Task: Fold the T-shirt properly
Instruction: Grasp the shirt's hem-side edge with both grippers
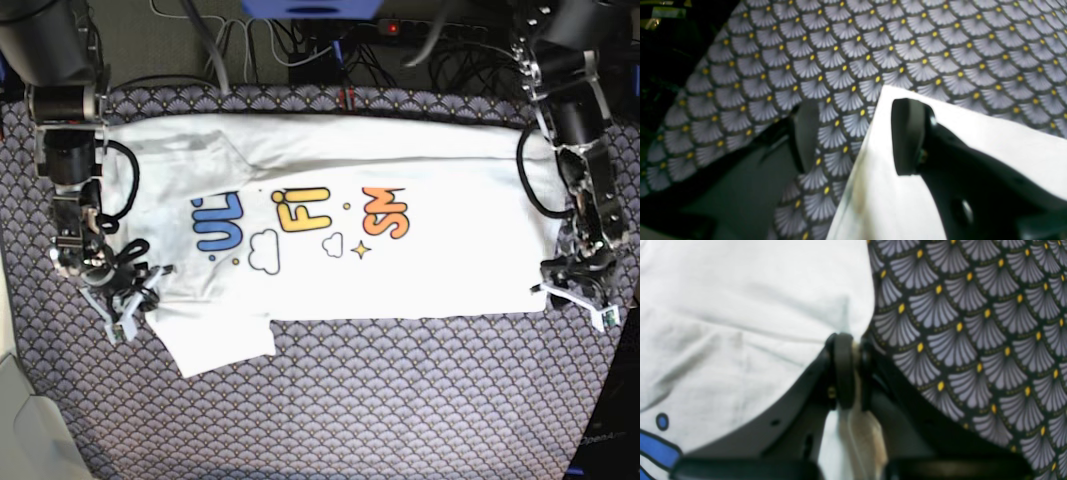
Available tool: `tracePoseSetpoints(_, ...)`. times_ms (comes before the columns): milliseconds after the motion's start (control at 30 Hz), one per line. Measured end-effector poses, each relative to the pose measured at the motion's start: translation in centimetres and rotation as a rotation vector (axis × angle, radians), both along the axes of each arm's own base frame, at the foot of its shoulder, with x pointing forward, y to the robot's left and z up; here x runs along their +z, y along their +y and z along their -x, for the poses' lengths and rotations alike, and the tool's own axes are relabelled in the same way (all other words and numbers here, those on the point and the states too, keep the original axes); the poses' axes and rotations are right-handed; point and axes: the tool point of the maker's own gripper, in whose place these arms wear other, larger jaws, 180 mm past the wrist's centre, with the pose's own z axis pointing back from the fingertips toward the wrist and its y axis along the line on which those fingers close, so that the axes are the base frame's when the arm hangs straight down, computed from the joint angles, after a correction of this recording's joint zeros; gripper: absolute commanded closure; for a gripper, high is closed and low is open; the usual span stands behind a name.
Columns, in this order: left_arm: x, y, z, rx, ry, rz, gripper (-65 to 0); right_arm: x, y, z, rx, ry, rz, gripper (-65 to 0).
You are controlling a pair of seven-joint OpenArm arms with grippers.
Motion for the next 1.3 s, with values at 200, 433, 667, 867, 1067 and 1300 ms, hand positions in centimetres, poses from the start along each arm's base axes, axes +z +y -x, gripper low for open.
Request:
tracePoseSetpoints(200,-3.4,-1.4,-1.3,-0.042,0.035,0.005,-33.9,-0.2,-0.1,0.4,0.000,-0.015,-0.006,0.0)
tracePoseSetpoints(433,-4.0,-2.7,-3.3,-0.090,0.015,-0.017,-33.9,-0.3,-0.1,0.5,0.000,-0.012,-0.005,0.0)
tracePoseSetpoints(667,-5.5,-1.9,-2.8,-0.057,-0.006,-0.013,-33.9,-0.3,-0.1,0.5,0.000,-0.010,-0.004,0.0)
tracePoseSetpoints(867,-5.8,-1.8,-2.7,-0.052,-0.059,-0.023,-33.9,-0.3,-0.1,0.5,0.000,-0.010,-0.004,0.0)
tracePoseSetpoints(1067,-5.9,-1.9,-2.7,-0.052,-0.064,-0.021,-28.1,-0.3,-0.1,0.5,0.000,-0.010,-0.004,0.0)
tracePoseSetpoints(1300,-5.9,-2.0,-2.8,-0.055,-0.064,-0.019,-2.6,-0.3,-0.1,0.5,0.001,-0.011,-0.004,0.0)
